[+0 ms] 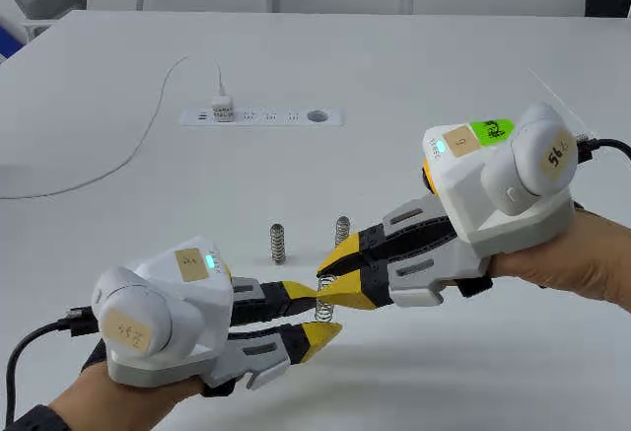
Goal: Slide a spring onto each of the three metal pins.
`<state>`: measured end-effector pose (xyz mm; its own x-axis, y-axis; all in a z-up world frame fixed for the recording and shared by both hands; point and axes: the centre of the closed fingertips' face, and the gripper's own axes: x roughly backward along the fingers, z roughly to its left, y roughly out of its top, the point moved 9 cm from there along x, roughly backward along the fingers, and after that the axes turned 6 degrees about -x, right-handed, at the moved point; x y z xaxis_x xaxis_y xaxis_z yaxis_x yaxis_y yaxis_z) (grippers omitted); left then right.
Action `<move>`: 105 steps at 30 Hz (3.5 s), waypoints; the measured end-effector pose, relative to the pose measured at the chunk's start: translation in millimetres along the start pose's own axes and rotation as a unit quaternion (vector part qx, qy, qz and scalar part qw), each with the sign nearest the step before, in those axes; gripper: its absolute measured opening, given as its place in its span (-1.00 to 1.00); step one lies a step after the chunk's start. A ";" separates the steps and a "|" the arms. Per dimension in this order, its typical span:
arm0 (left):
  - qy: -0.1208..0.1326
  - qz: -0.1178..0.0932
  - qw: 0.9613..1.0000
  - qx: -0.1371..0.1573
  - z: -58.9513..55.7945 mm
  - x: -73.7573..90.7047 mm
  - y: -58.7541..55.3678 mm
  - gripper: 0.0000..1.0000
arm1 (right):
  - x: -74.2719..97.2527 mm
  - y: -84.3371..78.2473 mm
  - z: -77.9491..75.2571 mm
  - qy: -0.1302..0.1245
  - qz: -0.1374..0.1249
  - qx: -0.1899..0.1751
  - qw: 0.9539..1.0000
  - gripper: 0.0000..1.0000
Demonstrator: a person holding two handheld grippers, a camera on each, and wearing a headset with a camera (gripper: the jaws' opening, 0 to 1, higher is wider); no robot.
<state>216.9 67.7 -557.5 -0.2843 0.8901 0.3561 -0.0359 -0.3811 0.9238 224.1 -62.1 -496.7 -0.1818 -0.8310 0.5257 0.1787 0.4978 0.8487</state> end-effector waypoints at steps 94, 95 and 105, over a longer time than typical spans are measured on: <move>0.073 0.012 0.994 0.081 15.4 32.0 -27.0 0.16 | 67.5 -42.9 -110.3 -0.216 0.008 -0.095 0.972 -0.77; 0.073 0.012 0.994 0.081 15.5 32.1 -27.0 0.16 | 67.3 -42.8 -110.4 -0.216 0.007 -0.095 0.972 -0.77; 0.074 0.013 0.994 0.082 15.7 32.6 -27.6 0.15 | 62.5 -46.1 -110.5 -0.214 0.011 -0.099 0.972 -0.77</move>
<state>223.6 111.1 -569.1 -0.4211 0.8292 0.3676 0.1264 -0.3477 0.9291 311.3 -164.4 -509.4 -0.5542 -0.6200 0.5553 0.3620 0.4212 0.8316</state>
